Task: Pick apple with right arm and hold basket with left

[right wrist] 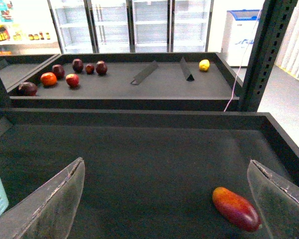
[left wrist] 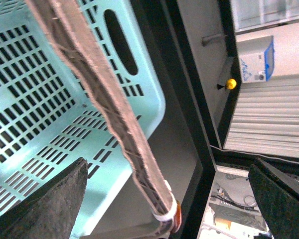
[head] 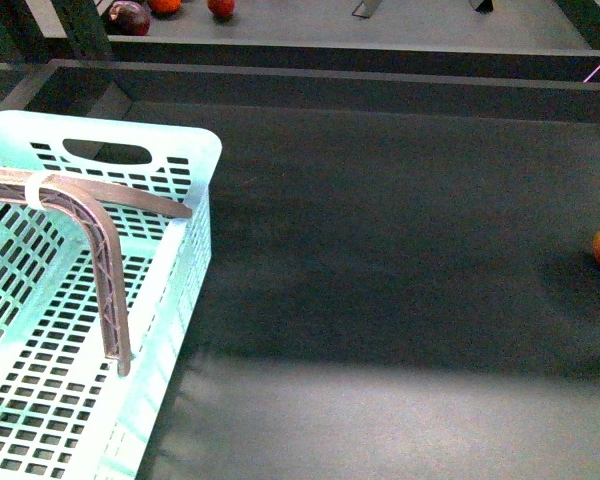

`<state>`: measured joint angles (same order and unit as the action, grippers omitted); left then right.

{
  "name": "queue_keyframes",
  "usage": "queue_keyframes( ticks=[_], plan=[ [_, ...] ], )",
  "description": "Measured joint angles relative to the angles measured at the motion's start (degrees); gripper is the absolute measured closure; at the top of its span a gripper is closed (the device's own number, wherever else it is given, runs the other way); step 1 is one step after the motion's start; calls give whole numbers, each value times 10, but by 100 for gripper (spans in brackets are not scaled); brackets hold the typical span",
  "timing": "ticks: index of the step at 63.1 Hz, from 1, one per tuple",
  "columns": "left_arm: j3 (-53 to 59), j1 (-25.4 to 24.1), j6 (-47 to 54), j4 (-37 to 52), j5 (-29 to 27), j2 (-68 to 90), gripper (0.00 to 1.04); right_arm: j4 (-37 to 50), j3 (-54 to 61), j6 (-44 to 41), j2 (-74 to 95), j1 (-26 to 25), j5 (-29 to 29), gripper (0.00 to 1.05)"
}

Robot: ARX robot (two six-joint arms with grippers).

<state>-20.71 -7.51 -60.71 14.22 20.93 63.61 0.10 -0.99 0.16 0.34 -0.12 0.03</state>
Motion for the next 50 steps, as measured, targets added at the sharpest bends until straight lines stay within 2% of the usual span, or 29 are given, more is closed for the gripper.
queue_keyframes(
  ticks=[15,33,41,50],
  plan=[
    [-44,-23,-33,38,-8,124,7,0,0,0,0,0,0,9],
    [-111,-8,-49,59,-30,243,7,0,0,0,0,0,0,9],
    [-130,4,-51,56,-32,267,28,0,0,0,0,0,0,9],
    [-138,9,-53,44,-40,280,60,0,0,0,0,0,0,9]
  ],
)
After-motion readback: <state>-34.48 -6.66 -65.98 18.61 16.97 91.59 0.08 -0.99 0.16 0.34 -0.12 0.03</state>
